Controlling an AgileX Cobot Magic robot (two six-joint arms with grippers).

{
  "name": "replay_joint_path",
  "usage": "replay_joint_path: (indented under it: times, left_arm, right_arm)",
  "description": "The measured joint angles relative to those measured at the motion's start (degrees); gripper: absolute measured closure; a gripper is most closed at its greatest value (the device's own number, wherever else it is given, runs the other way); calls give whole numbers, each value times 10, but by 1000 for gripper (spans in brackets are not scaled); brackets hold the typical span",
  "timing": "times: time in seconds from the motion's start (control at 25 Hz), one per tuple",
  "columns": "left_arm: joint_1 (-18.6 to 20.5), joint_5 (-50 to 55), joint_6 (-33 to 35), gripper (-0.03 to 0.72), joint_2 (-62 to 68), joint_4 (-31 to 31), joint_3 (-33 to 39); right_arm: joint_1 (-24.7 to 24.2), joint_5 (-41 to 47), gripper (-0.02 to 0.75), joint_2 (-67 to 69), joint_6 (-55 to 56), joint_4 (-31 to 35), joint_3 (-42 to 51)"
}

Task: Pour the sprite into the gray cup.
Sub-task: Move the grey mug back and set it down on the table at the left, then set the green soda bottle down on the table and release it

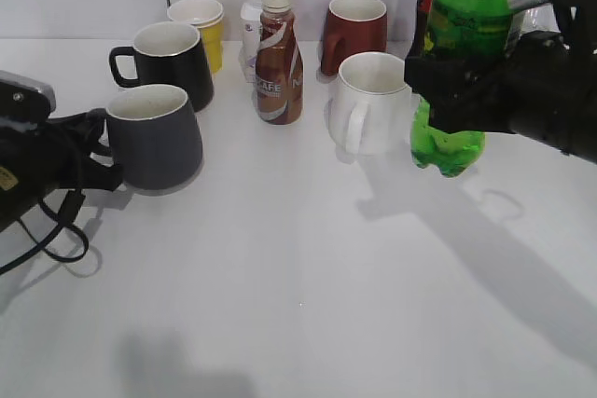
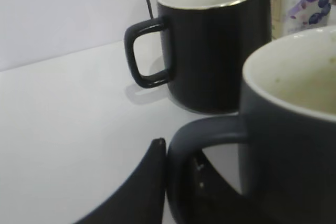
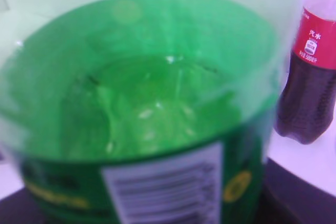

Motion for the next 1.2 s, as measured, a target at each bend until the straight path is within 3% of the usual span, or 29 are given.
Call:
replay_joint_path:
  times: [0.24, 0.64, 0.92, 1.2]
  left_arm:
    - [0, -40, -1, 628, -1, 9, 34]
    - [0, -46, -6, 468, -23, 16, 60]
    - [0, -24, -6, 454, -86, 12, 95]
    - [0, 32, -6, 454, -164, 10, 103]
  right_arm:
    - [0, 0, 310, 0, 1, 0, 0]
    - [0, -1, 310, 0, -6, 10, 0]
    - [-23, -15, 310, 10, -139, 162, 0]
    - [-61, -103, 310, 94, -154, 193, 3]
